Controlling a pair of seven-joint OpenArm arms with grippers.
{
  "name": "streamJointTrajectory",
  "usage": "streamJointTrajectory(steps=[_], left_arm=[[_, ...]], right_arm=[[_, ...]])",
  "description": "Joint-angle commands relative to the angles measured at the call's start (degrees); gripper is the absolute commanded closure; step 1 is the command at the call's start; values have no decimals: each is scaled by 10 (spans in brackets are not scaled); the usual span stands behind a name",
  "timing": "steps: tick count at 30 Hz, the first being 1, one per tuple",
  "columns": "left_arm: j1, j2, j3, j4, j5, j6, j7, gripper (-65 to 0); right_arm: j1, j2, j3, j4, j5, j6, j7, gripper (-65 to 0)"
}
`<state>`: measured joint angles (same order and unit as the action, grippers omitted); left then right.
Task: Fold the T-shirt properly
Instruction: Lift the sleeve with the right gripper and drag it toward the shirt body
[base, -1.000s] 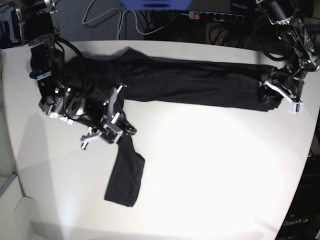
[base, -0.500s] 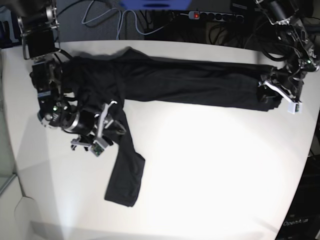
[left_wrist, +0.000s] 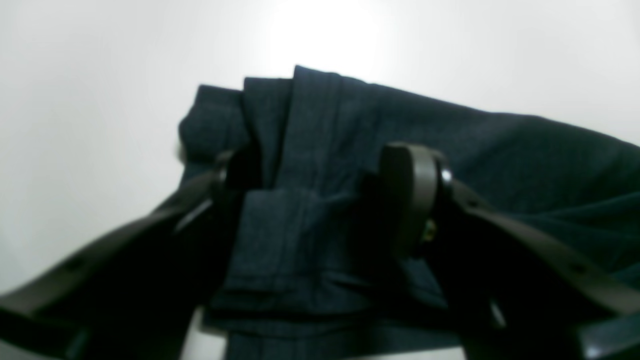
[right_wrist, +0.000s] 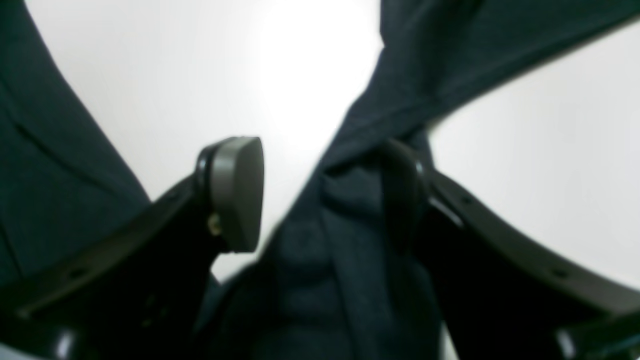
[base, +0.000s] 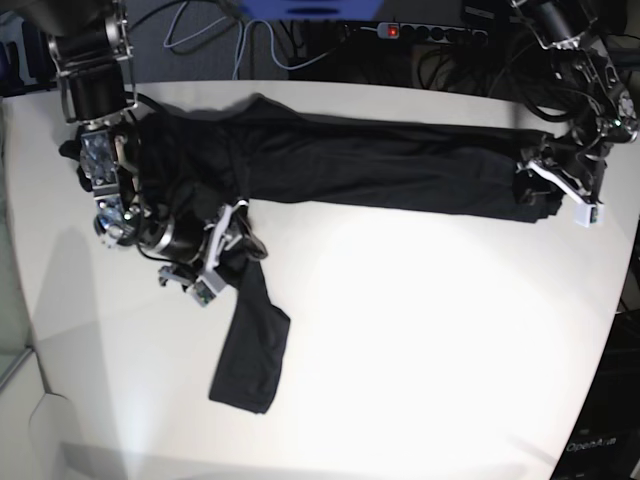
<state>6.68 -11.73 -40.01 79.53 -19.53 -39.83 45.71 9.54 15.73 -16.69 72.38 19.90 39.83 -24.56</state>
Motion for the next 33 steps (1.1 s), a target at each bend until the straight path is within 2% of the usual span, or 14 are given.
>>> streamJointTrajectory(steps=[1, 9, 17, 21, 23, 27, 28, 33], left_arm=[[-7, -9, -2, 10, -9, -2, -11, -363], [-7, -9, -2, 11, -9, -2, -11, -363], [-7, -9, -2, 13, -9, -2, -11, -363], [-7, -9, -2, 13, -9, -2, -11, -363], [-7, -9, -3, 13, -9, -2, -11, -363], [-7, -9, -3, 13, -8, -2, -11, -363], [-7, -9, -4, 13, -8, -2, -11, -363], [-7, -9, -4, 13, -8, -2, -11, -363]], right_arm=[[19, 5, 2, 3, 8, 2, 22, -370], [35, -6, 4, -41, 3, 2, 37, -370], [38, -31, 7, -77, -61, 2, 57, -369], [34, -42, 6, -83, -68, 2, 75, -360], [38, -44, 6, -91, -68, 2, 75, -306], [45, -44, 6, -99, -68, 2, 75, -120], [47, -44, 6, -100, -68, 2, 73, -96], [47, -43, 6, -100, -68, 2, 72, -75]])
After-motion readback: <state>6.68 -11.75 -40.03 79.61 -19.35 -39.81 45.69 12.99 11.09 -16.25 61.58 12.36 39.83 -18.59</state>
